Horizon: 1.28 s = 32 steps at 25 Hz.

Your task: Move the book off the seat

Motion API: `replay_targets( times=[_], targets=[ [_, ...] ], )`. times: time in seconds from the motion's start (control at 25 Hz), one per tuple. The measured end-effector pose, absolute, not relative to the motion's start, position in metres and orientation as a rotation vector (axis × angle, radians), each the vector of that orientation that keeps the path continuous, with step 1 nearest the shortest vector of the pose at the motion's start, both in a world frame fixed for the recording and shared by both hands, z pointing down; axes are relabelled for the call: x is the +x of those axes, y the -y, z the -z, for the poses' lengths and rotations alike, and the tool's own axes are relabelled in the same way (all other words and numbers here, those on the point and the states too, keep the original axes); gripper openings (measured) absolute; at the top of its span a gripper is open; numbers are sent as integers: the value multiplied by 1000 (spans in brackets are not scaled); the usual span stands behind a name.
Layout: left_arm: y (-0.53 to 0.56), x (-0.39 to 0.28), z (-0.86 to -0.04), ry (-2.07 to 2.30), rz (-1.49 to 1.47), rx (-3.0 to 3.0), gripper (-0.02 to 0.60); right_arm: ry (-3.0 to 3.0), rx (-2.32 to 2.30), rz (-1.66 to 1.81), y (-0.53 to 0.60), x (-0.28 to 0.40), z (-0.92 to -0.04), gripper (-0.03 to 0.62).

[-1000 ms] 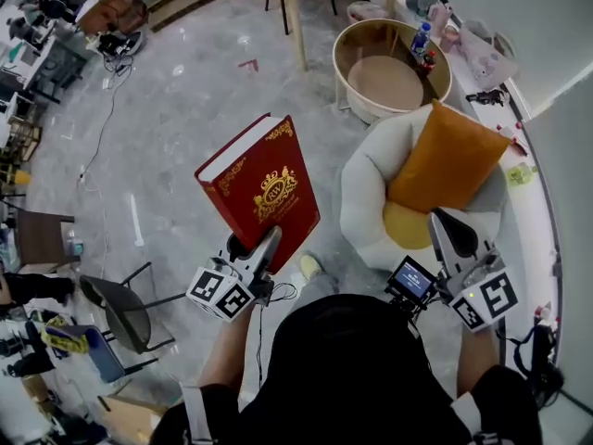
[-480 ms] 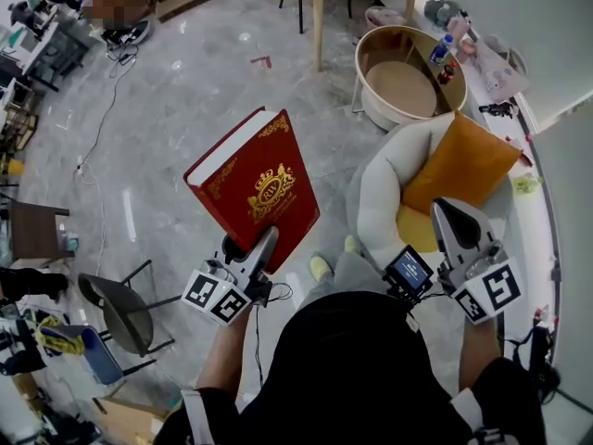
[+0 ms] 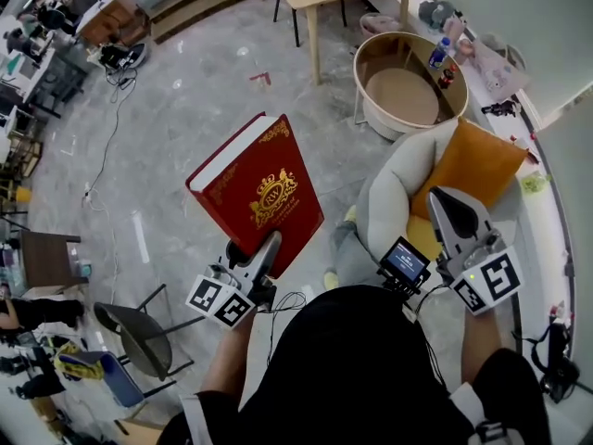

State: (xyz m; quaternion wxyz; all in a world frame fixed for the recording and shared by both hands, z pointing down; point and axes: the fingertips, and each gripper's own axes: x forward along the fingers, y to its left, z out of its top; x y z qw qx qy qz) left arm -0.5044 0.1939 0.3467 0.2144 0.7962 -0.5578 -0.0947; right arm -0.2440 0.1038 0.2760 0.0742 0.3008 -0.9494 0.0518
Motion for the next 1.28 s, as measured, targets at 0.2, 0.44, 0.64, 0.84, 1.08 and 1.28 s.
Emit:
replay_targets(
  times=[0.2,0.44,0.64,0.84,1.08,1.28],
  targets=[
    [-122,-503,-349,1464,216,2273,259,2829,1010,-172,-52,-237,-282,11],
    [-15,-489,-345,1339,169,2348,259,2783,1089,-173,30,-230,-284,11],
    [62,-472,-336,1255,142,2398,259,2786,1153,-173,100,-222,-275,11],
    [98,-468,-340,1191,149,2453,259,2792,1218,-163,129,-220,-283,11],
    [159,-444,-337,1104,117,2465,259,2772,1268,-199,179,-203,-283,11],
    [181,-424,-344,1024,64,2495,259,2762,1347,-201,190,-189,-283,11]
  ],
)
